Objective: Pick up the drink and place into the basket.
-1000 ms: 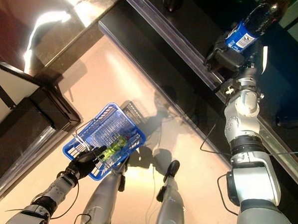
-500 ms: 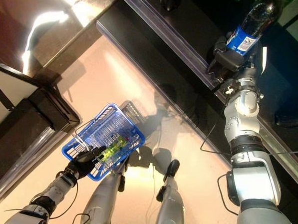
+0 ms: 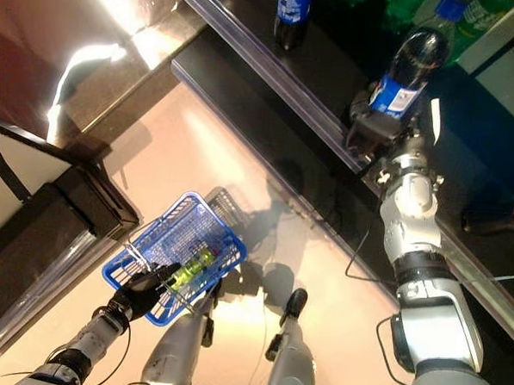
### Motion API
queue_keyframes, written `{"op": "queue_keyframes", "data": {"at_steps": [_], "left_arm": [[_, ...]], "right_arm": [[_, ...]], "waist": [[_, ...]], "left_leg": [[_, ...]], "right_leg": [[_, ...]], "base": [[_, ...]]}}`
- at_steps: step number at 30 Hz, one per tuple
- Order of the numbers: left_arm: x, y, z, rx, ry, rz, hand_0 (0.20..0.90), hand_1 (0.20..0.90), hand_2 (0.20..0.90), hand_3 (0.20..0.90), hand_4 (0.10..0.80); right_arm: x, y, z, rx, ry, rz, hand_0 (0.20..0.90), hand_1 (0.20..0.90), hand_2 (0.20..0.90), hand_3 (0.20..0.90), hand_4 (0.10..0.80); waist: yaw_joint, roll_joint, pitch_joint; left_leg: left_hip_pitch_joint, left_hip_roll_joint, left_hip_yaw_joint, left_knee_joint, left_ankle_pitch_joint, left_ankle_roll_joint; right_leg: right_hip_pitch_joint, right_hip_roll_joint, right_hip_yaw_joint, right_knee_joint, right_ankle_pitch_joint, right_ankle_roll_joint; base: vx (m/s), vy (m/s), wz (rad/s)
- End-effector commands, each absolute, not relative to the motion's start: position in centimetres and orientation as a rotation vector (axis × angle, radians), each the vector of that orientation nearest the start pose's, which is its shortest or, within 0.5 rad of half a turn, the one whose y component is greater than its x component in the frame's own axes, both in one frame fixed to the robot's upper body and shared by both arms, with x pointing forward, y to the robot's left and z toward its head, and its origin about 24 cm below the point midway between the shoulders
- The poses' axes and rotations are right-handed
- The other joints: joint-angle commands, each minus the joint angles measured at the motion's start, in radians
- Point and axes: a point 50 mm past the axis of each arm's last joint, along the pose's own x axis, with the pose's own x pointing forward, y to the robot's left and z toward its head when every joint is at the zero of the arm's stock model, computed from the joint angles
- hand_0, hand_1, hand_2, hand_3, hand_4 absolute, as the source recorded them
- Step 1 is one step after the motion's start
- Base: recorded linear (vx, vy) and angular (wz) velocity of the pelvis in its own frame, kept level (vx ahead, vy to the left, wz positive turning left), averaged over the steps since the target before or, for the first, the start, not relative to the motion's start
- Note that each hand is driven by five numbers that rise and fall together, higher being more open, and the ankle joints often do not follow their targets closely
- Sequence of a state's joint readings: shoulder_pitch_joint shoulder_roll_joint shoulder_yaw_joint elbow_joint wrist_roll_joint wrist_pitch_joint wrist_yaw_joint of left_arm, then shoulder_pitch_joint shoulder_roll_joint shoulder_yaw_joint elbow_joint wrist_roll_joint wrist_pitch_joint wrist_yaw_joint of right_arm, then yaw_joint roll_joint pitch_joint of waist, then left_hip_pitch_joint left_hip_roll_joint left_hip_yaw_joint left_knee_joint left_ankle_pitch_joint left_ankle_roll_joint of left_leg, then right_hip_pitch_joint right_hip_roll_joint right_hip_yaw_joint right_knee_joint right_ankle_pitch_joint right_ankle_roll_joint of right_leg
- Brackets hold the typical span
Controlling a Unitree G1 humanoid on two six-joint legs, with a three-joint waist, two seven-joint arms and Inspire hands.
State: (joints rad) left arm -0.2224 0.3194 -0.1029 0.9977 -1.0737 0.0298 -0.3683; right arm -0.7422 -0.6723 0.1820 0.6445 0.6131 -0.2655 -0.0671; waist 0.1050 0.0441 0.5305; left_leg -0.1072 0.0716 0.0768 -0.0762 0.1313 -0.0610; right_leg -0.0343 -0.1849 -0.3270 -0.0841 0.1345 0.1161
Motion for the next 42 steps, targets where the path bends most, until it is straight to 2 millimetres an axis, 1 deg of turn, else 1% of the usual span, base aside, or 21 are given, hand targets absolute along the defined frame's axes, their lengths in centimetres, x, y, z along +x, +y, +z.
{"op": "queue_keyframes", "data": {"at_steps": [1,2,4,5,6,8,14,16,19,23,24,27,28,30,31,32,33,34,37,39,42], "left_arm": [[22.1,24.7,-7.6,-0.717,0.455,-0.011,0.300,0.300,0.300,0.200,0.100],[22.2,24.2,-7.5,-0.732,0.453,-0.027,0.300,0.300,0.300,0.200,0.100],[22.1,23.3,-7.3,-0.750,0.436,-0.070,0.300,0.300,0.300,0.200,0.100],[22.1,23.2,-7.3,-0.752,0.434,-0.074,0.300,0.300,0.300,0.200,0.100],[22.1,22.6,-7.2,-0.766,0.423,-0.099,0.300,0.300,0.300,0.200,0.100],[22.5,22.0,-6.8,-0.783,0.398,-0.128,0.300,0.300,0.300,0.200,0.100],[23.5,20.6,-5.1,-0.836,0.301,-0.260,0.300,0.300,0.300,0.200,0.100],[24.2,19.6,-3.7,-0.863,0.232,-0.348,0.300,0.300,0.300,0.200,0.100],[24.7,18.6,-2.4,-0.873,0.183,-0.420,0.300,0.300,0.300,0.200,0.100],[25.4,16.6,0.9,-0.867,0.076,-0.580,0.300,0.300,0.300,0.200,0.100],[25.4,16.4,1.3,-0.862,0.066,-0.596,0.300,0.300,0.300,0.200,0.100],[25.8,15.2,3.6,-0.842,0.012,-0.671,0.300,0.300,0.300,0.200,0.100],[26.0,14.8,4.6,-0.825,-0.010,-0.702,0.300,0.300,0.300,0.200,0.100],[26.1,14.4,5.7,-0.810,-0.039,-0.734,0.300,0.300,0.300,0.200,0.100],[26.2,14.1,6.7,-0.799,-0.068,-0.755,0.300,0.300,0.300,0.200,0.100],[26.3,13.9,7.3,-0.792,-0.085,-0.768,0.300,0.300,0.300,0.200,0.100],[26.3,13.9,7.3,-0.792,-0.084,-0.768,0.300,0.300,0.300,0.200,0.100],[26.3,13.7,8.2,-0.759,-0.112,-0.797,0.300,0.300,0.300,0.200,0.100],[26.4,13.2,9.4,-0.717,-0.146,-0.835,0.300,0.300,0.300,0.200,0.100],[26.3,12.6,10.9,-0.689,-0.181,-0.875,0.300,0.300,0.300,0.200,0.100],[26.2,12.1,12.2,-0.661,-0.210,-0.924,0.300,0.300,0.300,0.200,0.100]], "right_arm": [[34.9,-25.9,25.1,-0.169,-0.660,-0.056,0.300,0.300,0.300,0.200,0.100],[34.6,-25.7,23.7,-0.170,-0.629,-0.046,0.300,0.300,0.300,0.200,0.100],[33.8,-25.7,21.9,-0.161,-0.597,-0.028,0.300,0.300,0.300,0.200,0.100],[33.7,-25.7,21.7,-0.160,-0.593,-0.026,0.300,0.300,0.300,0.200,0.100],[33.2,-25.5,20.7,-0.155,-0.578,-0.015,0.300,0.300,0.300,0.200,0.100],[32.8,-25.2,19.9,-0.151,-0.572,0.002,0.300,0.300,0.300,0.200,0.100],[32.1,-24.1,19.6,-0.151,-0.588,0.064,0.300,0.300,0.300,0.200,0.100],[31.5,-23.4,19.5,-0.143,-0.607,0.100,0.300,0.300,0.300,0.200,0.100],[31.1,-22.9,19.3,-0.141,-0.620,0.125,0.300,0.300,0.300,0.200,0.100],[30.3,-21.9,19.0,-0.124,-0.635,0.182,0.300,0.300,0.300,0.200,0.100],[30.3,-21.8,19.0,-0.123,-0.635,0.188,0.300,0.300,0.300,0.200,0.100],[30.0,-20.8,18.5,-0.112,-0.630,0.231,0.300,0.300,0.300,0.200,0.100],[29.9,-20.3,18.5,-0.109,-0.628,0.258,0.300,0.300,0.300,0.200,0.100],[29.7,-19.7,18.4,-0.101,-0.630,0.286,0.300,0.300,0.300,0.200,0.100],[29.6,-19.0,18.2,-0.097,-0.630,0.317,0.300,0.300,0.300,0.200,0.100],[29.5,-18.6,18.1,-0.099,-0.631,0.335,0.300,0.300,0.300,0.200,0.100],[29.5,-18.6,18.1,-0.099,-0.631,0.335,0.300,0.300,0.300,0.200,0.100],[29.4,-18.1,18.1,-0.100,-0.627,0.365,0.300,0.300,0.300,0.200,0.100],[29.4,-17.2,18.1,-0.108,-0.620,0.403,0.300,0.300,0.300,0.200,0.100],[29.4,-16.4,18.2,-0.111,-0.620,0.432,0.300,0.300,0.300,0.200,0.100],[29.4,-15.5,18.2,-0.108,-0.623,0.463,0.300,0.300,0.300,0.200,0.100]], "waist": [[-0.001,-0.034,-0.260],[-0.005,-0.044,-0.299],[-0.012,-0.057,-0.352],[-0.012,-0.058,-0.358],[-0.016,-0.065,-0.386],[-0.020,-0.072,-0.410],[-0.026,-0.081,-0.448],[-0.027,-0.084,-0.458],[-0.023,-0.086,-0.461],[-0.006,-0.088,-0.465],[-0.003,-0.089,-0.465],[0.009,-0.092,-0.467],[0.012,-0.093,-0.469],[0.015,-0.093,-0.470],[0.018,-0.094,-0.472],[0.019,-0.094,-0.473],[0.019,-0.094,-0.473],[0.023,-0.093,-0.475],[0.029,-0.093,-0.476],[0.037,-0.095,-0.477],[0.048,-0.097,-0.478]], "left_leg": [[0.013,0.021,0.060,0.007,-0.054,-0.016],[0.043,0.022,0.065,-0.004,-0.056,-0.018],[0.081,0.027,0.076,-0.011,-0.063,-0.021],[0.085,0.028,0.077,-0.011,-0.065,-0.021],[0.104,0.032,0.081,-0.011,-0.072,-0.022],[0.124,0.035,0.089,-0.011,-0.080,-0.025],[0.146,0.039,0.095,-0.011,-0.084,-0.031],[0.154,0.041,0.096,-0.011,-0.085,-0.031],[0.159,0.041,0.092,-0.011,-0.085,-0.029],[0.169,0.036,0.075,-0.011,-0.092,-0.021],[0.169,0.036,0.074,-0.011,-0.093,-0.020],[0.171,0.033,0.065,-0.011,-0.094,-0.017],[0.171,0.032,0.063,-0.011,-0.093,-0.016],[0.170,0.029,0.059,-0.011,-0.092,-0.015],[0.170,0.028,0.057,-0.011,-0.091,-0.015],[0.170,0.027,0.056,-0.011,-0.091,-0.014],[0.170,0.027,0.056,-0.011,-0.091,-0.014],[0.169,0.026,0.055,-0.011,-0.089,-0.014],[0.168,0.024,0.051,-0.011,-0.087,-0.014],[0.167,0.021,0.044,-0.011,-0.087,-0.013],[0.164,0.018,0.034,-0.011,-0.083,-0.015]], "right_leg": [[0.001,-0.057,-0.021,0.086,-0.071,0.044],[0.029,-0.050,-0.025,0.066,-0.061,0.048],[0.066,-0.042,-0.030,0.041,-0.049,0.051],[0.072,-0.041,-0.030,0.037,-0.048,0.051],[0.093,-0.037,-0.033,0.025,-0.044,0.051],[0.118,-0.034,-0.039,0.011,-0.040,0.053],[0.150,-0.029,-0.050,-0.001,-0.041,0.052],[0.161,-0.028,-0.057,0.000,-0.044,0.051],[0.172,-0.029,-0.064,0.000,-0.047,0.051],[0.188,-0.032,-0.079,0.002,-0.054,0.053],[0.189,-0.033,-0.081,0.002,-0.054,0.053],[0.198,-0.037,-0.092,0.000,-0.056,0.056],[0.202,-0.038,-0.097,0.000,-0.057,0.058],[0.205,-0.039,-0.101,-0.002,-0.058,0.059],[0.208,-0.040,-0.105,-0.003,-0.057,0.060],[0.209,-0.041,-0.108,-0.003,-0.057,0.061],[0.209,-0.041,-0.108,-0.003,-0.057,0.061],[0.211,-0.043,-0.114,-0.003,-0.057,0.062],[0.217,-0.043,-0.123,-0.003,-0.060,0.064],[0.222,-0.043,-0.131,-0.003,-0.063,0.064],[0.229,-0.041,-0.143,-0.003,-0.066,0.067]], "base": [[0.173,-0.016,0.05],[0.194,-0.007,0.11],[0.231,-0.007,0.24],[0.207,-0.013,0.19],[0.160,-0.013,0.02],[0.119,-0.012,-0.12],[0.038,0.005,-0.03],[0.000,0.000,0.00],[0.000,0.000,0.00],[0.000,0.000,0.00],[0.005,-0.004,0.04],[0.006,-0.010,0.07],[0.004,-0.002,0.06],[0.001,0.001,0.02],[0.010,0.002,0.03],[0.009,0.001,0.06],[0.013,0.008,0.10],[0.014,0.011,0.13],[0.013,0.011,0.12],[0.010,0.006,0.08],[0.016,-0.002,0.10]]}}
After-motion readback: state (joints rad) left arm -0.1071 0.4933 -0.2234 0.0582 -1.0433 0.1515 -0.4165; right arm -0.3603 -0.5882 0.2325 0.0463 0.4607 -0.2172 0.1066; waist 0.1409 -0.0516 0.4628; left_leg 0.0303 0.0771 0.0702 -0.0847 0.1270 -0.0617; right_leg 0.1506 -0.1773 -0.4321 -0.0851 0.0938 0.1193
